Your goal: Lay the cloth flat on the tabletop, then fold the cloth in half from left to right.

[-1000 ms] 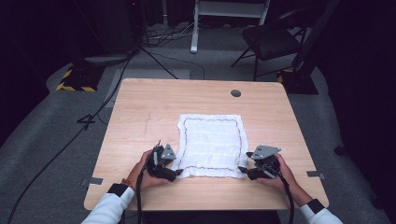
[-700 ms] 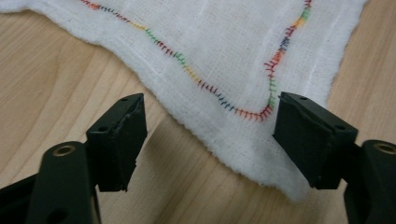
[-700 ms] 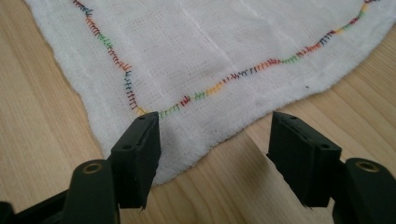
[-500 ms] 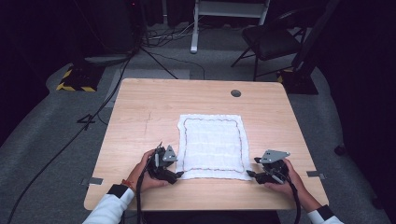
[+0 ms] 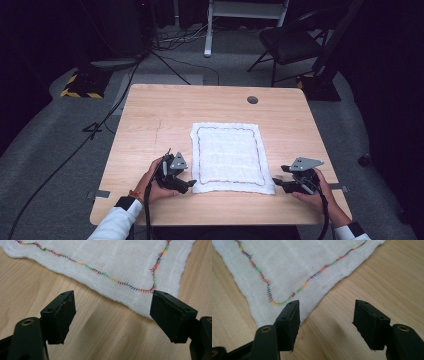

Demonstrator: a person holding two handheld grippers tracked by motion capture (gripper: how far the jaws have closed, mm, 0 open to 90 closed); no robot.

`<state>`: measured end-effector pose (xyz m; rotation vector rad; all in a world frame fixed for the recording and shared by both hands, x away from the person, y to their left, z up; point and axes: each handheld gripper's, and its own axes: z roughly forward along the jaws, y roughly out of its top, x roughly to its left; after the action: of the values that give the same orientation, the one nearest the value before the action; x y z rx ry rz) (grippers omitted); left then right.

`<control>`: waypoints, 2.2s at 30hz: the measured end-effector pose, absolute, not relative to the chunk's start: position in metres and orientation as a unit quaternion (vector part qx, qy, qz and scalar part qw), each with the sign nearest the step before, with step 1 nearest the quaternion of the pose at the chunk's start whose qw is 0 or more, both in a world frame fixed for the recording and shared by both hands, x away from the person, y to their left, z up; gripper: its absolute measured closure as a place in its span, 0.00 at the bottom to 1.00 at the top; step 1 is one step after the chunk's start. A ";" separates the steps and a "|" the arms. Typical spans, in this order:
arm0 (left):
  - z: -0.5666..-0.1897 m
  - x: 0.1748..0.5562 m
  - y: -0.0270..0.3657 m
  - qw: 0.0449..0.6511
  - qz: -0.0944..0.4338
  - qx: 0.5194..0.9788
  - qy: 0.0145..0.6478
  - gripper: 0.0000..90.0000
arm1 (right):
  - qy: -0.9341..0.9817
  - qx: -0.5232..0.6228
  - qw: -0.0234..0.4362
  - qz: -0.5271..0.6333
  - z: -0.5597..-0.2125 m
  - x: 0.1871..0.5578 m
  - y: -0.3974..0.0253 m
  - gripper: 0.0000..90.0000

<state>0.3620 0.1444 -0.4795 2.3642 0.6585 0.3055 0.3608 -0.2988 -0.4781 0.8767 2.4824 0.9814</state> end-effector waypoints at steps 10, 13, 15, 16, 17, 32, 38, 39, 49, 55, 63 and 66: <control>-0.476 0.376 0.154 0.335 0.132 0.896 0.261 0.22 | 0.849 0.361 0.188 0.337 -0.479 0.385 -0.316 0.45; -0.474 0.384 0.157 0.338 0.136 0.892 0.266 0.23 | 0.838 0.385 0.203 0.331 -0.478 0.393 -0.324 0.46; -0.475 0.387 0.157 0.335 0.146 0.891 0.269 0.23 | 0.834 0.391 0.208 0.329 -0.477 0.397 -0.327 0.46; -0.476 0.389 0.157 0.333 0.145 0.891 0.271 0.23 | 0.834 0.391 0.208 0.329 -0.477 0.397 -0.327 0.46; -0.477 0.391 0.157 0.331 0.138 0.893 0.271 0.23 | 0.832 0.393 0.209 0.331 -0.477 0.398 -0.328 0.46; -0.478 0.427 0.166 0.340 0.153 0.873 0.316 0.25 | 0.817 0.402 0.227 0.344 -0.468 0.431 -0.322 0.48; -0.474 0.450 0.164 0.345 0.163 0.863 0.333 0.25 | 0.831 0.368 0.223 0.352 -0.462 0.438 -0.289 0.49; -0.473 0.453 0.165 0.348 0.166 0.859 0.336 0.25 | 0.838 0.351 0.217 0.357 -0.460 0.437 -0.275 0.49; -0.471 0.486 0.160 0.363 0.164 0.844 0.361 0.26 | 0.862 0.272 0.179 0.389 -0.452 0.422 -0.209 0.49; -0.473 0.504 0.152 0.345 0.175 0.839 0.382 0.27 | 0.872 0.228 0.160 0.402 -0.450 0.409 -0.168 0.47; -0.474 0.525 0.140 0.349 0.178 0.828 0.402 0.27 | 0.897 0.145 0.108 0.403 -0.458 0.379 -0.102 0.48; -0.479 0.534 0.137 0.348 0.169 0.821 0.419 0.26 | 0.909 0.104 0.084 0.394 -0.468 0.365 -0.074 0.48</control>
<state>0.5343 0.1369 -0.4789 2.1298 1.0869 0.4388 0.3648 -0.0742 -0.4678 0.3102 2.7135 1.1762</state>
